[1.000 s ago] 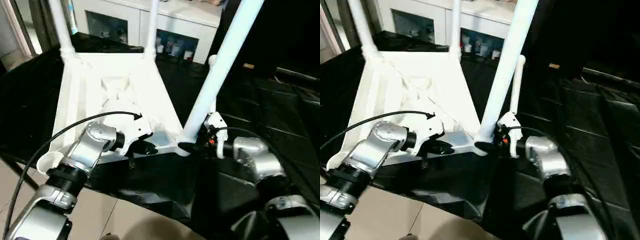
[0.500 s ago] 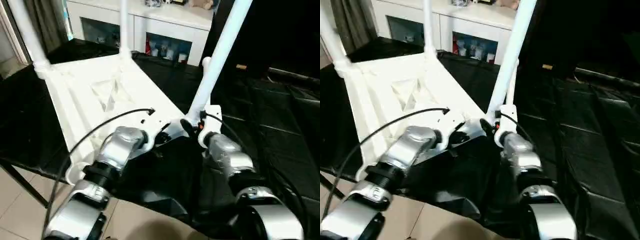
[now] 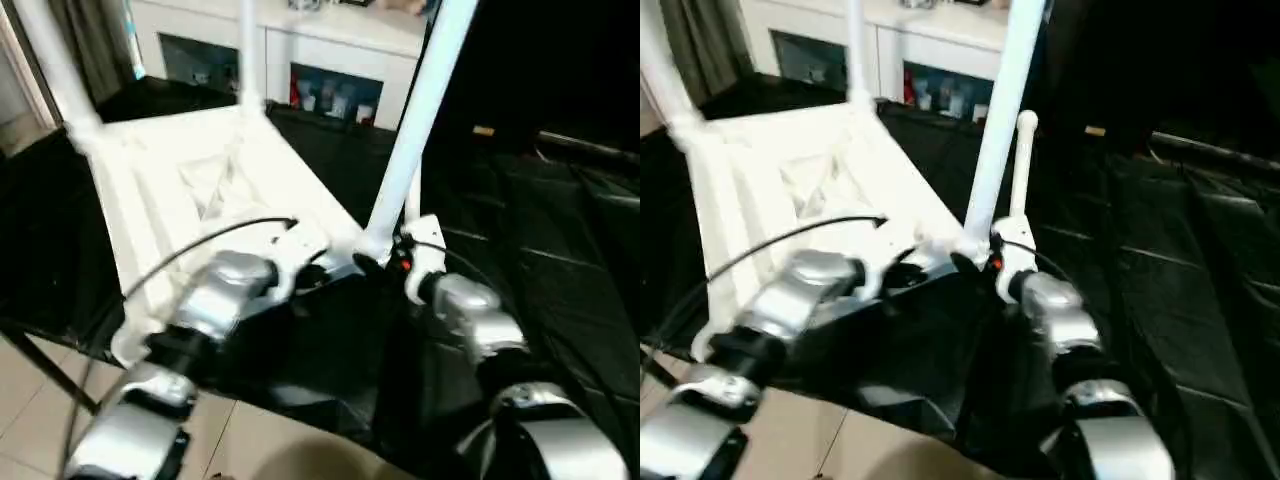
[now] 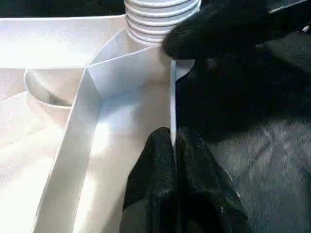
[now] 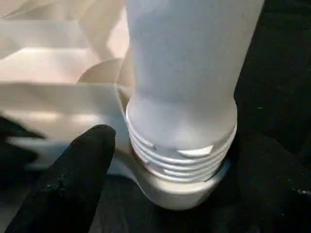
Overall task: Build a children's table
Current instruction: Rotate leg to tighten
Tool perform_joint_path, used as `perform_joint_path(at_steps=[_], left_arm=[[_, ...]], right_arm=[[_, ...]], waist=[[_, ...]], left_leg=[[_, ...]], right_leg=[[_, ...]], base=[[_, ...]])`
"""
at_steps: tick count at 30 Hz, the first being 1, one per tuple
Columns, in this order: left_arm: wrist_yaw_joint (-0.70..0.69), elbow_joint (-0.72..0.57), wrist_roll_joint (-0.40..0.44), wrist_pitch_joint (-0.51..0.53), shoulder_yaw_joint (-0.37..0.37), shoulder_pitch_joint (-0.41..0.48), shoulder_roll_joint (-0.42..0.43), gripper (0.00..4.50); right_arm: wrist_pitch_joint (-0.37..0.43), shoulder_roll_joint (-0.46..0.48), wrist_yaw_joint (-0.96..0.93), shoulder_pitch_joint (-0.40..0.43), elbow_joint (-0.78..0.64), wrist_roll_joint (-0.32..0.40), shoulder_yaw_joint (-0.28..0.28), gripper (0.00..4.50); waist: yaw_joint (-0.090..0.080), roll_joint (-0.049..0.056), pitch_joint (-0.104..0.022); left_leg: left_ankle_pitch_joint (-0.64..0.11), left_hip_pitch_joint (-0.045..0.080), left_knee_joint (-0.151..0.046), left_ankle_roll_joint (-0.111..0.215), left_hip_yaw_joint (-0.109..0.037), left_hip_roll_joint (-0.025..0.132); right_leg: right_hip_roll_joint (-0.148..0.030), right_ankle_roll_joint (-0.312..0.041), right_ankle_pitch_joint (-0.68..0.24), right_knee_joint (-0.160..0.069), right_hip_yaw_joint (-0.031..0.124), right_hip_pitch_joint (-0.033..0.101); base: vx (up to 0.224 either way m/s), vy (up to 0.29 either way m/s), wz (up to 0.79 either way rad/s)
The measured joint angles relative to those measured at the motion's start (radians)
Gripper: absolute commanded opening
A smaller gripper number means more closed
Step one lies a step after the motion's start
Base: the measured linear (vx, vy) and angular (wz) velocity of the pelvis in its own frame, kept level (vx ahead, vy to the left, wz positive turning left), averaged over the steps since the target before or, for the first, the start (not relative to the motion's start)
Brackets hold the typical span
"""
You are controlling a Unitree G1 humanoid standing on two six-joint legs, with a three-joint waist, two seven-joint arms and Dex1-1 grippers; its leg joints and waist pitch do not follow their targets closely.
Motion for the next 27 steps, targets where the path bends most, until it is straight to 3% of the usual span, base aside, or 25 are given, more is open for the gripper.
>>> perform_joint_path(at_steps=[4, 9, 14, 18, 22, 27], left_arm=[[-0.128, -0.046, -0.024, -0.044, -0.005, 0.031, 0.066, 0.0], [-0.276, -0.114, -0.058, -0.059, -0.024, 0.062, 0.109, 0.0], [-0.297, -0.126, -0.058, -0.059, -0.024, 0.072, 0.113, 0.0], [-0.309, -0.134, -0.058, -0.059, -0.024, 0.081, 0.118, 0.0], [-0.311, -0.135, -0.058, -0.059, -0.023, 0.082, 0.118, 0.0], [-0.276, -0.125, -0.05, -0.061, -0.018, 0.08, 0.11, 0.0]], right_arm=[[0.013, -0.063, 0.164, 0.027, -0.057, 0.017, 0.03, 3.88], [0.018, -0.105, 0.314, 0.054, -0.118, 0.049, 0.059, 3.88], [0.037, -0.134, 0.385, 0.069, -0.156, 0.051, 0.08, 3.73], [0.04, -0.137, 0.404, 0.082, -0.167, 0.052, 0.087, 3.34], [0.043, -0.136, 0.402, 0.082, -0.167, 0.055, 0.086, 2.92], [0.052, -0.106, 0.328, 0.083, -0.153, 0.055, 0.065, 2.82]], waist=[[0.001, 0.001, 0.001], [0.018, 0.005, 0.002], [0.02, 0.004, 0.002], [0.019, 0.004, 0.002], [0.019, 0.004, 0.002], [0.017, 0.004, 0.002]], left_leg=[[0.001, -0.004, 0.002, 0.002, 0.0, 0.0], [0.005, -0.011, 0.006, 0.008, 0.004, 0.001], [0.004, -0.012, 0.008, 0.009, 0.004, 0.001], [0.004, -0.012, 0.008, 0.008, 0.004, 0.001], [0.002, -0.012, 0.008, 0.006, 0.004, 0.001], [0.003, -0.011, 0.008, 0.006, 0.004, 0.001]], right_leg=[[0.0, -0.003, 0.002, 0.0, 0.0, -0.001], [-0.002, -0.003, -0.002, 0.001, 0.003, -0.004], [-0.002, -0.002, -0.002, 0.001, 0.003, -0.004], [-0.002, -0.002, -0.002, 0.002, 0.003, -0.004], [-0.002, -0.002, -0.002, 0.002, 0.003, -0.004], [-0.002, -0.002, -0.002, 0.003, 0.003, -0.003]], base=[[0.0, 0.0, 0.0], [0.0, 0.0, 0.0], [0.0, 0.0, 0.0], [0.0, 0.0, 0.0], [0.0, 0.0, 0.0], [0.0, 0.0, 0.0]])
